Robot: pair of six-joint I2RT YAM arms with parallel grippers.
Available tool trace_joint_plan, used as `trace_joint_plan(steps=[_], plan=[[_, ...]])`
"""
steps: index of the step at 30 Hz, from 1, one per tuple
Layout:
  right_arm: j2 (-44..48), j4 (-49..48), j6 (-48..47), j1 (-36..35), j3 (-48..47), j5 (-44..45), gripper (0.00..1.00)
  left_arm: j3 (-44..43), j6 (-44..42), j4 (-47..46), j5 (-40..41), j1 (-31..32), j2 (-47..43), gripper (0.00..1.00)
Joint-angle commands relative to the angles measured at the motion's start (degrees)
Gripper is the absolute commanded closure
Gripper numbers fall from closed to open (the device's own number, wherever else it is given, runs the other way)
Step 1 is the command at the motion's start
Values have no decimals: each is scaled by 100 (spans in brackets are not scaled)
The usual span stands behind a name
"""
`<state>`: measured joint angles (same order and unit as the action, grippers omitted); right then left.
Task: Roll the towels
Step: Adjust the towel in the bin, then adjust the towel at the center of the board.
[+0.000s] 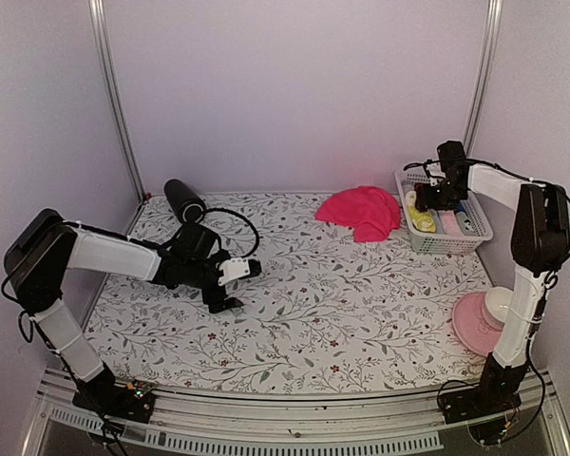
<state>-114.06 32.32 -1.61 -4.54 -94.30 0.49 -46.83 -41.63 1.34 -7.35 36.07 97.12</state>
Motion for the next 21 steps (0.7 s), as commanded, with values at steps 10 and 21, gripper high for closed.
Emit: trace_joint_plan(steps=[10,21], plan=[[84,43,-734,-1530,-762,355,20,-441,647,1172,-599,-1314,-1020,3],[-1755,65,-36,-1683,-1697,1237,24,74,852,1124,-905,-1997,-1694,3]])
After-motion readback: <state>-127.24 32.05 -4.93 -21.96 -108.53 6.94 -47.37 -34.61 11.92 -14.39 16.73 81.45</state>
